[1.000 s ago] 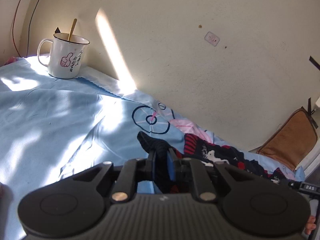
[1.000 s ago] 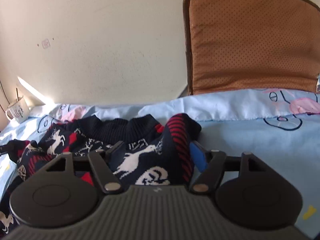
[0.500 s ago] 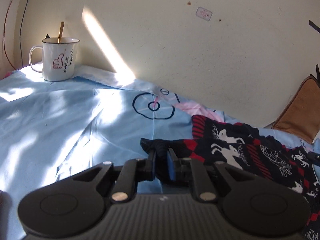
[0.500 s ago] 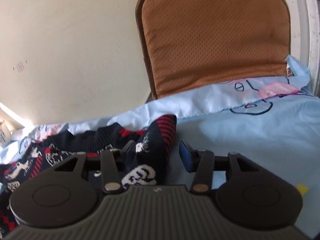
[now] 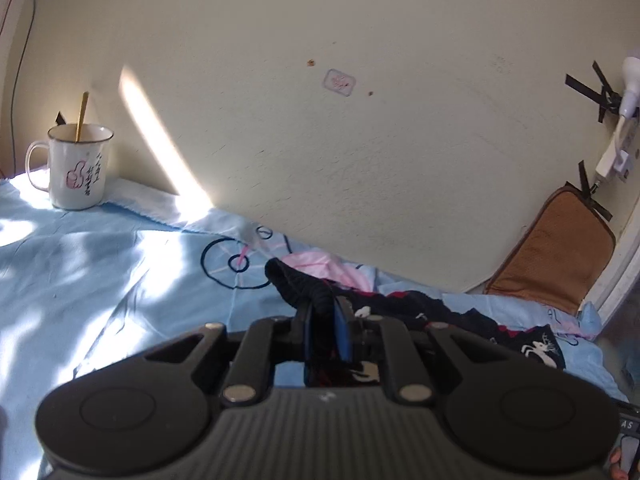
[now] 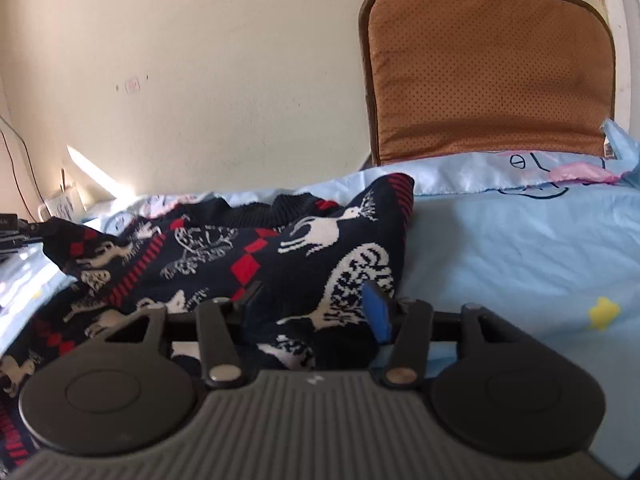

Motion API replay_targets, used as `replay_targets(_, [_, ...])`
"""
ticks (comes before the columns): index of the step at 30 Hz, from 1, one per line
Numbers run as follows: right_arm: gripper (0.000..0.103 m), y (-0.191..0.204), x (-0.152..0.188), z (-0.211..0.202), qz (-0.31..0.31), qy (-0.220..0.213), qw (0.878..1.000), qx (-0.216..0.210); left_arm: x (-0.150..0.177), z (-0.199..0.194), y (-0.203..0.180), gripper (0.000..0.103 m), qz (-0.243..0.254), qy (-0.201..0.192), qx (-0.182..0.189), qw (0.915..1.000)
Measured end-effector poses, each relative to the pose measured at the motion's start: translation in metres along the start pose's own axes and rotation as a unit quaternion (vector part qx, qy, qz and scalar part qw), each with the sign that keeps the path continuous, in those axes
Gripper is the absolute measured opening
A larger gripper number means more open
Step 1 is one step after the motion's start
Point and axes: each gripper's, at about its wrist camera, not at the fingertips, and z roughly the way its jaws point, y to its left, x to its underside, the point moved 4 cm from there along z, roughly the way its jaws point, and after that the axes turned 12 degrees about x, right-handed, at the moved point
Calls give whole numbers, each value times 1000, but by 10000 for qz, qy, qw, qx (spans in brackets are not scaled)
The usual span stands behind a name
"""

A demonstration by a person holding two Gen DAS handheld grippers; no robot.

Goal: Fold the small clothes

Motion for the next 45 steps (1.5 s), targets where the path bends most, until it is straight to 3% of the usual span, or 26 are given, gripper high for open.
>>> replay_targets(4, [63,-17,4,-2,685,-35,9975,-155,-5,12,-63,11,540,116,552,9969])
replay_targets(6, [63,-28,5,2,1040,96,9943,-196,11,30,-99,13,858,441,806,9921])
replay_targets(8, [63,-35,5,4,1299,176,9910,-285,37,51,-122,20,1141,919,918,9849])
replay_targets(10, [63,-37,5,3,1405,146,9894,-341,66,71,-133,40,1345,1474,823,9764])
replay_targets(12, [63,-37,5,1,1439,103,9888,-382,85,75,-135,46,1387,1817,800,9702])
replay_targets(14, [63,-38,5,-2,1472,9,9881,-450,84,63,-134,49,1283,1807,1081,9691])
replay_targets(17, [63,-40,3,-5,1534,-96,9867,-533,59,41,-125,52,979,1378,1298,9770])
replay_targets(20, [62,-41,2,-8,1535,-164,9864,-560,34,45,-111,39,591,1125,1211,9845])
replay_targets(22, [58,-39,1,-8,1471,-171,9874,-563,34,65,-99,8,475,1359,1021,9843])
replay_targets(23, [57,-38,1,-7,1434,-143,9880,-564,39,78,-92,5,413,1534,847,9837])
replay_targets(25, [54,-36,2,-4,1360,-47,9894,-509,55,100,-76,3,302,1890,438,9805])
replay_targets(28, [54,-36,4,1,1328,99,9902,-416,63,102,-67,6,507,1602,397,9850])
replay_targets(32, [55,-41,5,6,1505,277,9874,-411,65,102,-80,6,1036,1609,67,9815])
replay_targets(37, [56,-47,6,4,1706,305,9838,-451,60,70,-87,14,967,1609,-68,9822])
replay_targets(40, [56,-55,11,-4,1954,659,9771,-528,58,17,-82,19,1009,1436,-153,9844])
replay_targets(45, [56,-59,42,-54,2018,1092,9622,-1468,82,-77,-45,33,572,1445,-36,9878])
